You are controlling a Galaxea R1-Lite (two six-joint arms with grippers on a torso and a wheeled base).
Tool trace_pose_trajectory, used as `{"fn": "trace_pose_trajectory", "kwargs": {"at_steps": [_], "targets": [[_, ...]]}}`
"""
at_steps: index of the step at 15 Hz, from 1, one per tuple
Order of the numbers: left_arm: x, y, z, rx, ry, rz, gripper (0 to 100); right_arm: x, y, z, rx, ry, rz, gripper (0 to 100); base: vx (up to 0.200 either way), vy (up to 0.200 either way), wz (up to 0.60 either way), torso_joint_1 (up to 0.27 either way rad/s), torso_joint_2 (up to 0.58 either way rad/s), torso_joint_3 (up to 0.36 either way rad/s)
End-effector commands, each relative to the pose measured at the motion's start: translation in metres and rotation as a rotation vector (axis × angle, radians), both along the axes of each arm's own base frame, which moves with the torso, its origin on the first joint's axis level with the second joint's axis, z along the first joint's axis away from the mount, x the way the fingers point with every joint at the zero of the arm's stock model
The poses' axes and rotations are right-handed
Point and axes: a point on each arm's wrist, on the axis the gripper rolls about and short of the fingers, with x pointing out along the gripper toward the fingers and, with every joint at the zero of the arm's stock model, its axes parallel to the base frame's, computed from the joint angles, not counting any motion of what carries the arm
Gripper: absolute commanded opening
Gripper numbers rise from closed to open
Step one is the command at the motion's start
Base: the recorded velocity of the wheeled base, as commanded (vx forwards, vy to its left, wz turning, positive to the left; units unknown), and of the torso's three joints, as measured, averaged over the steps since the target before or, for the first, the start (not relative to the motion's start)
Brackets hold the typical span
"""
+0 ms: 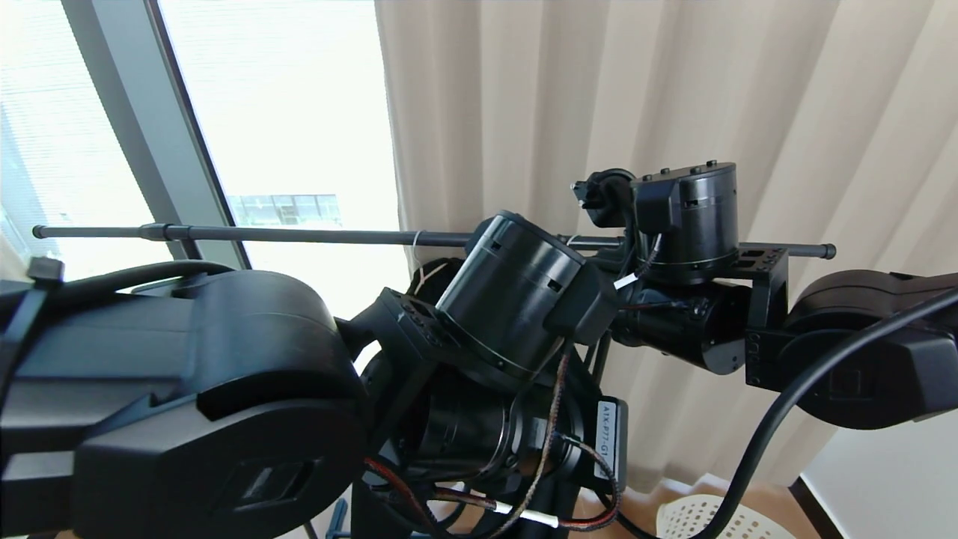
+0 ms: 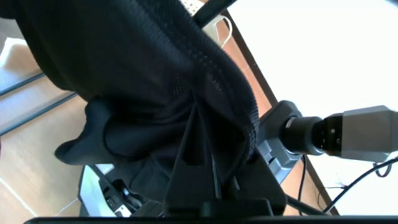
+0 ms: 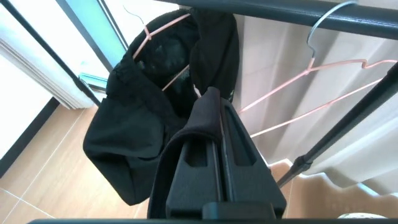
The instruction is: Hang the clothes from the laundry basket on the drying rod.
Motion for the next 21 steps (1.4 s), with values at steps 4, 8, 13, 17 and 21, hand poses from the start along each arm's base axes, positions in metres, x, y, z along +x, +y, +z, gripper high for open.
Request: {"fn": "trace_pose_trajectory", "kwargs": {"at_steps": [4,8,13,17,21], "targets": [[0.009,0.036,-0.003,0.059,-0.031,0.084,0,-0.010,-0.025,0.015,-0.013,-0.008,-0.039,0,0.000,0.000,0.00,0.000,0.00,0.000],[0.032,0.066,0.001,0.093,-0.100,0.130,0,-0.045,-0.062,0.037,-0.067,-0.008,-0.146,0,0.000,0.000,0.00,0.000,0.00,0.000],[0.052,0.059,-0.008,0.097,-0.182,0.102,0,-0.064,-0.080,0.018,-0.213,-0.003,-0.192,0,0.000,0.000,0.00,0.000,0.00,0.000],[0.055,0.056,-0.014,0.128,-0.209,0.059,100,-0.060,-0.078,0.013,-0.256,0.004,-0.184,0,0.000,0.000,0.00,0.000,0.00,0.000],[0.053,0.057,-0.012,0.109,-0.214,-0.015,100,-0.043,-0.094,0.009,-0.320,0.011,-0.243,0,0.000,0.000,0.00,0.000,0.00,0.000]]}}
